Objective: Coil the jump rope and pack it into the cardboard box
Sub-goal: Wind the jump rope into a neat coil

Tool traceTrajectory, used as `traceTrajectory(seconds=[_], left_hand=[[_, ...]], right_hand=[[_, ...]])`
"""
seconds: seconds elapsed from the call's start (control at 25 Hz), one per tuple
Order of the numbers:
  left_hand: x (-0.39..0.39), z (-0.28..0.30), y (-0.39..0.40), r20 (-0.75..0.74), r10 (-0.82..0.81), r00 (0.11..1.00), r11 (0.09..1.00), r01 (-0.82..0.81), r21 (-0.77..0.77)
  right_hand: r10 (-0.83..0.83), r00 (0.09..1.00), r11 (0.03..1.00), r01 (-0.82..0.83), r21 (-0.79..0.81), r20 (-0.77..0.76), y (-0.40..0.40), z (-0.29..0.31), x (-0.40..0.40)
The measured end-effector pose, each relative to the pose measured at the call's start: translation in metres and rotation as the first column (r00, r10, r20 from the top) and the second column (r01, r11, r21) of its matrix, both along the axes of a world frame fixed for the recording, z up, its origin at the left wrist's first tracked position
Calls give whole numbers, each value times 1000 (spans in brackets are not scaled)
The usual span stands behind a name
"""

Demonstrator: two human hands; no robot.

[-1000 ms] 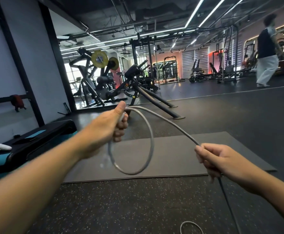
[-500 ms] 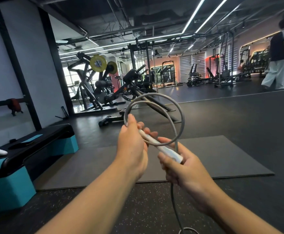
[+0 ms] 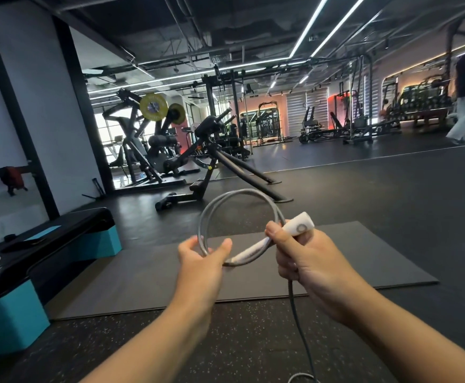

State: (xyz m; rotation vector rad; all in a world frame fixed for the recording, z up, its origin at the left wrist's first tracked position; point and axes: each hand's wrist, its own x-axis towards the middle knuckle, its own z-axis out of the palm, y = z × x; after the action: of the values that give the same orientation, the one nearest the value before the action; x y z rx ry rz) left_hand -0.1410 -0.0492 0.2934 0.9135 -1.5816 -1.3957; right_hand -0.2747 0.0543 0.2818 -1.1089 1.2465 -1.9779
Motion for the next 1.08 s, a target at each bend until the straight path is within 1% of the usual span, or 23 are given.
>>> traceTrajectory(seconds=[0.04,0.08,0.12,0.16,0.2,0.24,0.28,0.32,0.36,0.4,0.44,0.56,0.64,0.72,0.8,0.88,0.96,1.0,1.08], left_hand=[[7,7,-1,65,37,997,977,-22,-212],[12,18,-1,88,42,995,881,4,-474],[15,33,0,129,-12,992,706,99,-701],[14,49,2,253,-79,964,523,256,-813],[10,63,6,437,-99,894,379,440,-814],[3,74,9,620,-55,783,296,606,-738],[-4,82,12,748,17,663,266,719,-643],[-10,85,12,818,92,567,260,780,-569],[-15,85,11,846,139,515,264,804,-533],[-17,83,9,851,144,505,270,807,-525],[-17,78,7,845,105,524,279,800,-531],[-13,65,-3,761,-85,643,320,741,-590],[-11,60,-9,685,-136,716,336,683,-648],[-7,54,-12,638,-178,749,374,651,-660],[-2,52,-14,631,-213,746,444,649,-618],[0,55,-15,662,-263,702,551,673,-493],[-3,65,-11,733,-294,613,643,695,-323],[-6,72,-8,796,-271,541,652,711,-261],[-14,86,2,915,-165,367,614,765,-196]], right_hand=[[24,996,997,-18,73,-90,4,4,-4],[62,980,988,-34,149,-190,8,7,-6],[100,954,976,-39,213,-283,11,9,-8],[130,924,966,-36,257,-360,13,11,-7],[143,896,957,-17,289,-420,14,13,-5],[138,868,951,17,308,-476,15,15,-4],[132,842,948,47,316,-524,15,17,-2],[131,819,948,61,313,-558,15,20,-1],[131,804,952,61,299,-580,16,22,-1],[136,792,955,54,290,-595,18,25,-2],[142,793,956,45,289,-592,19,26,-2],[139,816,961,25,274,-561,23,26,0],[117,797,963,56,265,-592,20,23,0],[98,751,957,108,268,-653,17,21,-1],[90,697,955,142,259,-712,16,21,-5],[101,654,952,154,263,-749,17,21,-9],[164,621,939,138,314,-766,16,22,-8],[204,610,930,124,347,-765,14,21,-7],[234,617,926,93,366,-751,10,18,-5]])
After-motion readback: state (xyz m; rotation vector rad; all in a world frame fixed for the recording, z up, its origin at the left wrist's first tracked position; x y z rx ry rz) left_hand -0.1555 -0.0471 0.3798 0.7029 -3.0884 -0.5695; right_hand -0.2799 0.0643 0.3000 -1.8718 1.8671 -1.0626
